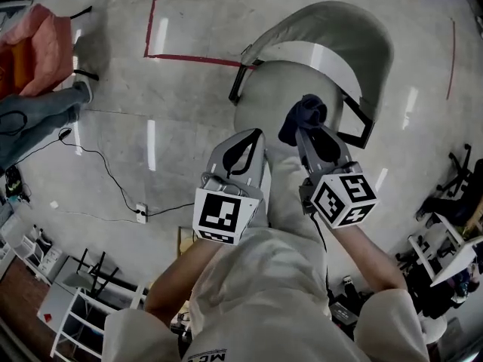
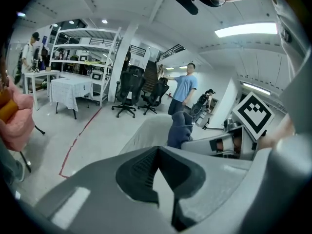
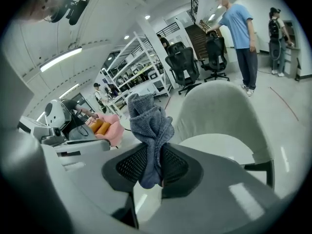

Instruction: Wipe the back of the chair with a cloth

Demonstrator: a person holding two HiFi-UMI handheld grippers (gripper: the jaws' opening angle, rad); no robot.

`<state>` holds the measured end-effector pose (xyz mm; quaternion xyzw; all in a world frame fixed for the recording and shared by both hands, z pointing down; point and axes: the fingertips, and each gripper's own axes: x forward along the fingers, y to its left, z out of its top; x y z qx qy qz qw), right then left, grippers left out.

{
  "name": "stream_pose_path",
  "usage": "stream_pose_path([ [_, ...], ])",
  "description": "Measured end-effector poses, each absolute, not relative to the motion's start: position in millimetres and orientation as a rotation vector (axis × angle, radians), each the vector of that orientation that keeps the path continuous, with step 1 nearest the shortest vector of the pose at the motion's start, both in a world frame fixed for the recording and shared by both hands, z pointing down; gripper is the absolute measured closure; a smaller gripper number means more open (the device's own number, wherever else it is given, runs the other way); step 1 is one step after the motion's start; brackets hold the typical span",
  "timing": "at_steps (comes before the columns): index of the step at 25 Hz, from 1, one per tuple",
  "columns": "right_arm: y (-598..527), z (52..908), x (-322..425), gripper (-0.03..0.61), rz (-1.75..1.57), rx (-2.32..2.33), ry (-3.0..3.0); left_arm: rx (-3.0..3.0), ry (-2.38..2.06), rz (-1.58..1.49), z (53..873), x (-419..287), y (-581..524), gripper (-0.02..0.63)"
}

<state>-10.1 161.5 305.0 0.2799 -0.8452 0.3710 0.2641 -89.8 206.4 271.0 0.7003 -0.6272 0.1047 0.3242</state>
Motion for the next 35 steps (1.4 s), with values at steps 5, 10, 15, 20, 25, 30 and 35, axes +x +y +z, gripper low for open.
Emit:
stream_pose_path([
  [5,142,340,-4,0.479,1.04,0.835,-2.253,1.824,-1.609,0.333,301,-85,193,0.614],
  [10,131,373,7,0.479,1.06,0.917,-2.21,1.841,-1.573,0.341,319,-73,179,0.614],
  [15,121,405,10,0.479,1.044,0.926,-2.181,1.821,-1.56,0.375,348,-71,170,0.614],
  [20,101,432,19,0.48,1.044,1.008,-2.136,1.823,-1.572,0.397,367,-75,150,0.614],
  [25,87,454,24,0.48,1.076,1.035,-2.115,1.813,-1.562,0.411,387,-70,134,0.614],
  [30,83,469,2,0.48,1.159,0.945,-2.154,1.75,-1.591,0.389,405,-80,129,0.614],
  [35,83,501,-21,0.48,1.214,0.877,-2.134,1.708,-1.621,0.404,415,-94,132,0.614],
])
